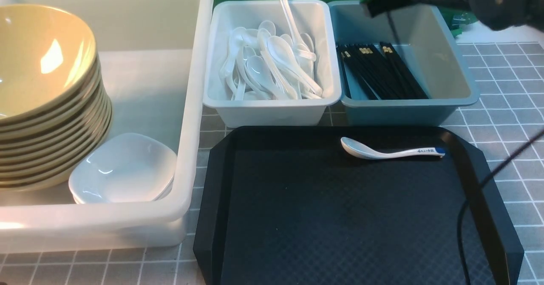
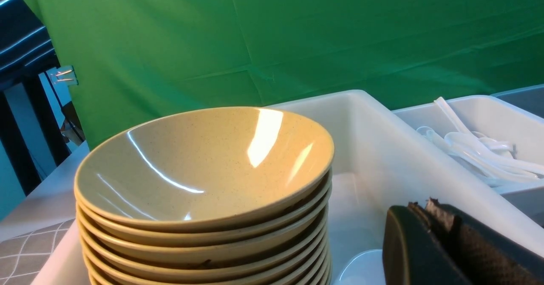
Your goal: On grey table put chopsticks spoon bowls plates into blue grey white boxes.
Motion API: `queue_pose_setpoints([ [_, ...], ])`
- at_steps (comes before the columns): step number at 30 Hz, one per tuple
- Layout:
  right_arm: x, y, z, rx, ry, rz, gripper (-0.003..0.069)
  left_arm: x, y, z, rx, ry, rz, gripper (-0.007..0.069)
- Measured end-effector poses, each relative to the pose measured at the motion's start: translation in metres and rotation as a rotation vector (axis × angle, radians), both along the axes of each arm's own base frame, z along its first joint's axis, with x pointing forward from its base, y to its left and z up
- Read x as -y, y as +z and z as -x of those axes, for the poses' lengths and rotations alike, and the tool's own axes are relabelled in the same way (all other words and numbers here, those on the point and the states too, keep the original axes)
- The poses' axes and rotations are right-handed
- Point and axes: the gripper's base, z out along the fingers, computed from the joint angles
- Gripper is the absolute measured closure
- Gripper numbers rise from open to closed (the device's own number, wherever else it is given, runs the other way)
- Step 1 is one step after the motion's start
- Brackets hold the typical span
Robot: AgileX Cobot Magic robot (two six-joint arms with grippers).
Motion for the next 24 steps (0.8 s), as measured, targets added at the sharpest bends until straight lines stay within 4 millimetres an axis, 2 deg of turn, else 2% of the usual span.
queue_pose_setpoints([
  [1,0.001,-0.002,-0.001,-0.01,-0.005,0.002,0.0346,0.0,0.0,0.0,0.0,0.0,0.0,0.0633],
  [2,0.002,-0.011,-0.003,-0.094,-0.026,0.014,0.0293,0.0,0.0,0.0,0.0,0.0,0.0,0.0633],
  [4,0.0,-0.014,0.002,-0.202,-0.038,0.051,0.0264,0.0,0.0,0.0,0.0,0.0,0.0,0.0633],
  [7,-0.017,-0.01,0.032,-0.413,0.015,0.185,0.0253,0.0,-0.001,-0.001,-0.003,0.001,0.0,0.0633],
  [8,-0.017,-0.011,0.036,-0.437,0.017,0.197,0.0255,0.0,-0.001,-0.001,-0.001,0.001,0.001,0.0633],
  [9,-0.025,-0.021,0.051,-0.525,0.064,0.24,0.0263,-0.001,-0.004,-0.002,0.001,0.007,0.003,0.0633],
  [10,-0.027,-0.023,0.053,-0.538,0.073,0.239,0.0265,-0.001,-0.004,-0.002,0.005,0.009,0.003,0.0633],
  [11,-0.032,-0.043,0.066,-0.62,0.114,0.253,0.0277,-0.002,-0.006,-0.003,0.012,0.016,0.005,0.0633],
  [12,-0.033,-0.046,0.067,-0.628,0.122,0.256,0.0279,-0.002,-0.007,-0.004,0.013,0.017,0.005,0.0633],
  [13,-0.036,-0.07,0.078,-0.683,0.151,0.265,0.0286,-0.002,-0.008,-0.004,0.02,0.022,0.006,0.0633],
  [14,-0.037,-0.09,0.085,-0.7,0.164,0.268,0.0289,-0.003,-0.008,-0.004,0.024,0.025,0.007,0.0633],
  [17,-0.04,-0.111,0.092,-0.673,0.185,0.26,0.0292,-0.003,-0.008,-0.005,0.028,0.028,0.008,0.0633],
  [21,-0.044,-0.121,0.091,-0.603,0.196,0.232,0.0293,-0.003,-0.008,-0.005,0.034,0.031,0.008,0.0633],
  [24,-0.048,-0.129,0.083,-0.541,0.199,0.209,0.0298,-0.003,-0.008,-0.005,0.038,0.032,0.008,0.0633],
])
